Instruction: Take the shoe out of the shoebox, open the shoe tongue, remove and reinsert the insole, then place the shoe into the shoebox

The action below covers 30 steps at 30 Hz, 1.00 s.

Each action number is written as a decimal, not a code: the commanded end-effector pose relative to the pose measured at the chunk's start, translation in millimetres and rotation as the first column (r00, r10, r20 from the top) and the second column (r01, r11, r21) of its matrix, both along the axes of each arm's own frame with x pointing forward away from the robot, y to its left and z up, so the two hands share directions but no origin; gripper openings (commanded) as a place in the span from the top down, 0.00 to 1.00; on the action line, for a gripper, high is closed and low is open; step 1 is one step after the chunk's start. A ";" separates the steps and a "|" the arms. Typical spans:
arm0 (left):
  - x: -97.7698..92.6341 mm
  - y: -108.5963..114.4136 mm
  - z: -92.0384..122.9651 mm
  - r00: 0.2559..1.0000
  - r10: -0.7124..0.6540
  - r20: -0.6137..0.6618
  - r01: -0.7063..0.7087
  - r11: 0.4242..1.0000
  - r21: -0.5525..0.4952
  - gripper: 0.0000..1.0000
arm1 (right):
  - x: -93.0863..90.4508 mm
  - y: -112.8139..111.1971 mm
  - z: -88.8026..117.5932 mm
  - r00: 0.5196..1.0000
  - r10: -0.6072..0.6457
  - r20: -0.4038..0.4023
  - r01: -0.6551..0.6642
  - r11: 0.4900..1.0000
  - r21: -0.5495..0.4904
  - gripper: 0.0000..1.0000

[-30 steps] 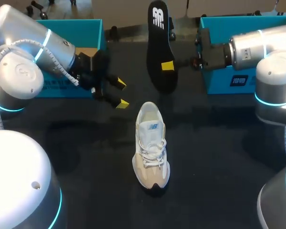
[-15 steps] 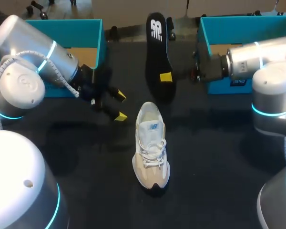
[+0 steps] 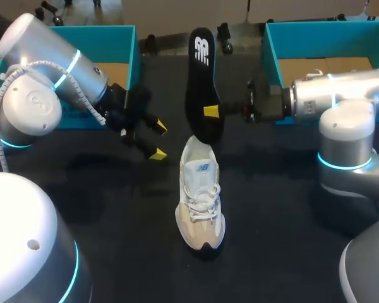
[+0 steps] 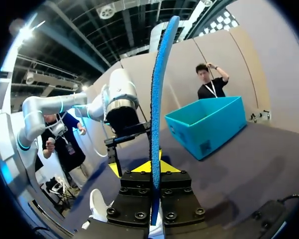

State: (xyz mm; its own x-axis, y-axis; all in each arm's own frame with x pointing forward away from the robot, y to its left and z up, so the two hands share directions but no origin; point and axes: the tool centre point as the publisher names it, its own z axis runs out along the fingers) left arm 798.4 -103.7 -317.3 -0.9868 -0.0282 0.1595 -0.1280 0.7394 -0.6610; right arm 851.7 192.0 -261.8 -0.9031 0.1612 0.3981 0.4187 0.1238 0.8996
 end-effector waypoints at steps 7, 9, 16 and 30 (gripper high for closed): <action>4.0 1.9 -9.5 1.000 -0.011 -0.018 0.011 1.000 0.012 0.00 | 1.5 15.2 -13.4 1.000 -0.002 -0.012 0.002 1.000 0.010 1.00; 2.3 2.6 -12.1 1.000 -0.012 -0.021 0.012 1.000 0.012 0.00 | 0.2 13.6 -13.1 1.000 -0.004 -0.013 0.004 1.000 0.010 1.00; -6.3 -0.8 -20.1 1.000 -0.017 -0.026 0.017 1.000 0.015 0.00 | -2.1 10.2 -12.3 1.000 -0.006 -0.022 0.006 1.000 0.011 1.00; -16.0 -5.8 -23.0 0.999 -0.025 -0.040 0.025 1.000 0.011 0.00 | -18.7 4.0 -16.5 0.999 0.001 -0.048 0.000 1.000 0.011 1.00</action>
State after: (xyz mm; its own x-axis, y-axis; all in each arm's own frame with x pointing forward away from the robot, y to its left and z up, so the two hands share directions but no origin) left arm 783.5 -107.6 -340.4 -0.9794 -0.0076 0.2017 -0.1391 0.7494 -0.6473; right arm 838.2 197.9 -277.9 -0.8835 0.1498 0.4438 0.4617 0.1192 0.8790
